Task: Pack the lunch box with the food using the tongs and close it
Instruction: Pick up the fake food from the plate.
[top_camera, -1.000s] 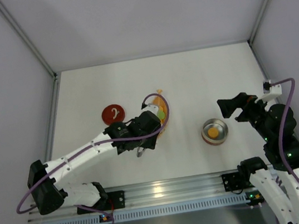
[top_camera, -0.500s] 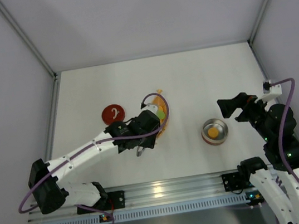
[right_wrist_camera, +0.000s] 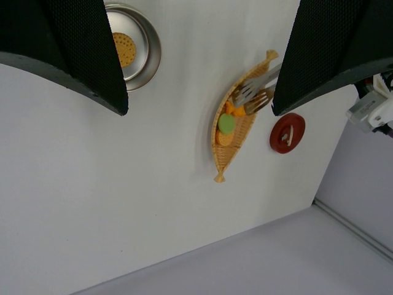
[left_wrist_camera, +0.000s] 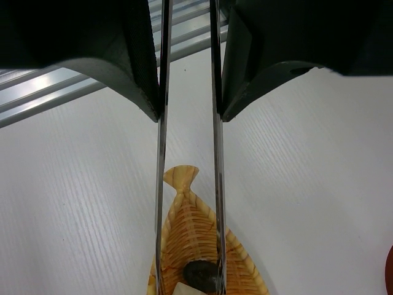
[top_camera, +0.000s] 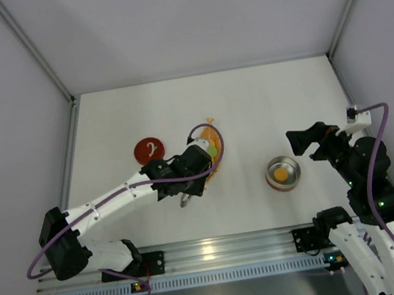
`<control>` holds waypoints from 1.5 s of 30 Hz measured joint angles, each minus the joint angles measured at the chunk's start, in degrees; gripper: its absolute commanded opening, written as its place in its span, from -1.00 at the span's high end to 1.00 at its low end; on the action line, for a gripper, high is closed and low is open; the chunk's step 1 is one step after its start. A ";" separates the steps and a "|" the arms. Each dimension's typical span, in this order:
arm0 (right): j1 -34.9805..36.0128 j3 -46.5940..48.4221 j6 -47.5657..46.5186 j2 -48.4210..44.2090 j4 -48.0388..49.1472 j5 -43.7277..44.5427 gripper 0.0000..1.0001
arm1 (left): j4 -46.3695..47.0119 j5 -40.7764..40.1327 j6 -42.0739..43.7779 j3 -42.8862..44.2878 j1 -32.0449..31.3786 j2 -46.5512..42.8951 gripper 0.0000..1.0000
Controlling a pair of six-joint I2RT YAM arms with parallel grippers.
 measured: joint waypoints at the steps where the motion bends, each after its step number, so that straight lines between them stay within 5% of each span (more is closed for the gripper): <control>1: 0.00 0.00 -0.02 0.00 0.00 0.00 -0.99 | 0.04 0.17 0.02 0.00 0.00 0.00 0.09; 14: 0.00 0.00 -0.02 0.00 0.00 0.00 -0.99 | 0.09 0.46 0.24 0.02 0.00 0.35 0.30; 45: 0.00 0.00 -0.02 0.00 0.00 0.00 -0.99 | -0.39 -0.22 1.33 2.38 0.00 3.74 0.15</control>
